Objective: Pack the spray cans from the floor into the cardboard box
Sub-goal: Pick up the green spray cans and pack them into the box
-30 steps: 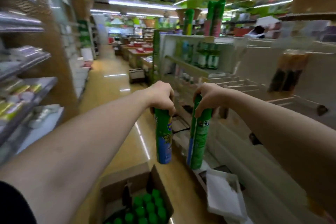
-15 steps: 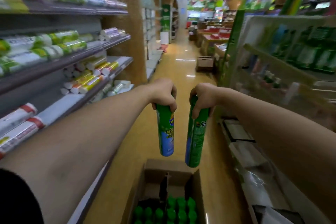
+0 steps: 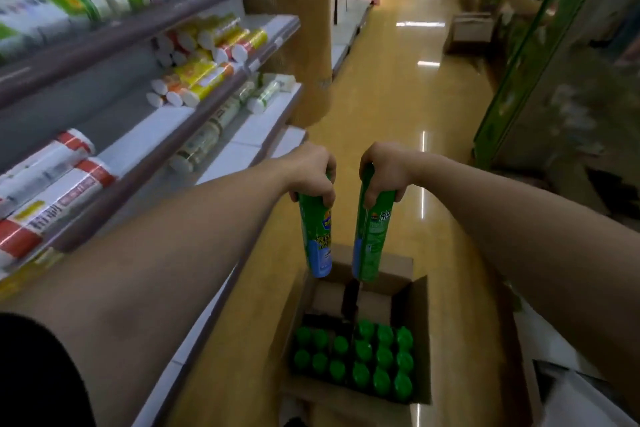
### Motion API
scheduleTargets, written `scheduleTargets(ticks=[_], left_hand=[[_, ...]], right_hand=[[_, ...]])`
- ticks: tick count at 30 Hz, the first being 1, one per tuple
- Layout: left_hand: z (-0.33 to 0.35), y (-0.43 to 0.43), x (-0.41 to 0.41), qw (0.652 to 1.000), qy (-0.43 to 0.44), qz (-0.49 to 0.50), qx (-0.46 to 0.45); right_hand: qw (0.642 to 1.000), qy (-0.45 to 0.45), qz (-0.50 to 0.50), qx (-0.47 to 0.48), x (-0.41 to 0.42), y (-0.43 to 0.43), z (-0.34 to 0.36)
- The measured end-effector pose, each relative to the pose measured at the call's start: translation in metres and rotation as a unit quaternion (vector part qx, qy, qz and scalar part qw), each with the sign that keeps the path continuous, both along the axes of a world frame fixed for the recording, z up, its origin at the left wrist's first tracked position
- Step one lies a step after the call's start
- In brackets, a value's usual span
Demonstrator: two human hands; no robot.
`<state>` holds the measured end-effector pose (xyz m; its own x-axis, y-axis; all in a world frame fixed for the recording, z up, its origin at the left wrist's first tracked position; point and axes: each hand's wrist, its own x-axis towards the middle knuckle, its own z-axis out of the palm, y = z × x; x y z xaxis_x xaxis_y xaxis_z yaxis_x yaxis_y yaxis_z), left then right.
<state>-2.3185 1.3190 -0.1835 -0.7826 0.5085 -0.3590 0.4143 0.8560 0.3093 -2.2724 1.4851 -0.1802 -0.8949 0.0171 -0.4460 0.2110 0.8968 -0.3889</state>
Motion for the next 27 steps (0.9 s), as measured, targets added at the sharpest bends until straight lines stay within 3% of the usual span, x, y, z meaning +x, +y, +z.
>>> scheduleTargets(ticks=[6,16,27], left_hand=[[-0.120,-0.012,-0.059,0.996,-0.069,-0.034,-0.040],[-0.317,-0.026,-0.084,0.992,-0.076,-0.089,-0.043],[-0.512,-0.029,-0.041,0.993,-0.114,-0.002,-0.031]], right_hand=[[0.997,-0.068,-0.021,0.016,-0.049,-0.020,-0.109],[0.995,-0.074,-0.065,0.014,-0.055,-0.035,-0.316],[0.987,-0.101,-0.120,-0.040,-0.014,-0.045,-0.510]])
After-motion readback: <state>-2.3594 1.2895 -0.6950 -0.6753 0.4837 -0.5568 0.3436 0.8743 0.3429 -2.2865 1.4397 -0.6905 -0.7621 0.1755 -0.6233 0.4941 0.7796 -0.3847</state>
